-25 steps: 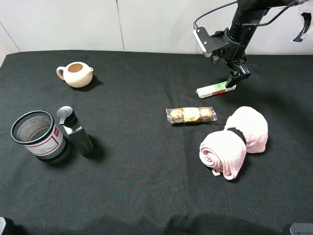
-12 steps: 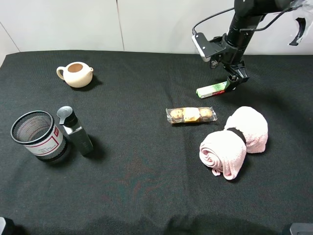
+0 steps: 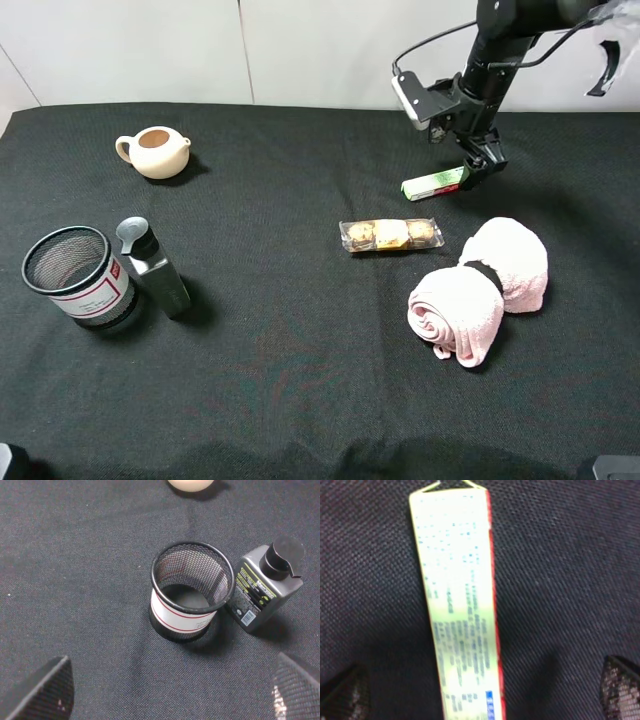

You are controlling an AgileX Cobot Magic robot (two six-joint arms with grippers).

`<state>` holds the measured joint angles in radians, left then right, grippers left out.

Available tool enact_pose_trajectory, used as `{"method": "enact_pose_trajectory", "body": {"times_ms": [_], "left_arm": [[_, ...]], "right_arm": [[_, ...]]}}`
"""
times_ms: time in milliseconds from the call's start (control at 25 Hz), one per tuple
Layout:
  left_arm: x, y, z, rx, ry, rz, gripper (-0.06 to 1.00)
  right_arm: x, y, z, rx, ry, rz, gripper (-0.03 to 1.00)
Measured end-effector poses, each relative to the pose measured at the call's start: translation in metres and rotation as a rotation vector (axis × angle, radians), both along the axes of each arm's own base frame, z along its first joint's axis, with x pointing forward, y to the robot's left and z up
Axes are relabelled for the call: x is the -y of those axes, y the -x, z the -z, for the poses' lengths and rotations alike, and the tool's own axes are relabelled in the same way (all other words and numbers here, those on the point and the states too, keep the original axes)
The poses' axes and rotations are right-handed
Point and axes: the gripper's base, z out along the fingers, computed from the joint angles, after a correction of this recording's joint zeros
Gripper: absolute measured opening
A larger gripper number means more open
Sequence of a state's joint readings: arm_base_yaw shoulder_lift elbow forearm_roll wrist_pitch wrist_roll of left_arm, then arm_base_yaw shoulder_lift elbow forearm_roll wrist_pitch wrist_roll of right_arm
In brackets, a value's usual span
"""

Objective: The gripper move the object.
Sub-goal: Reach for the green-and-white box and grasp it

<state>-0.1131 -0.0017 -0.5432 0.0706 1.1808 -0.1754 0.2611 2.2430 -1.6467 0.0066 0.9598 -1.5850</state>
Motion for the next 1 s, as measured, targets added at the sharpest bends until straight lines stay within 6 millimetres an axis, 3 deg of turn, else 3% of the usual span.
{"method": "enact_pose_trajectory", "body": {"times_ms": [1000], "left_arm": [[0.000,0.000,0.000,0.000,0.000,0.000,0.83]], "right_arm": [[-0.001,-0.001,0.020,-0.028,-0.002,0.006,0.69]]}}
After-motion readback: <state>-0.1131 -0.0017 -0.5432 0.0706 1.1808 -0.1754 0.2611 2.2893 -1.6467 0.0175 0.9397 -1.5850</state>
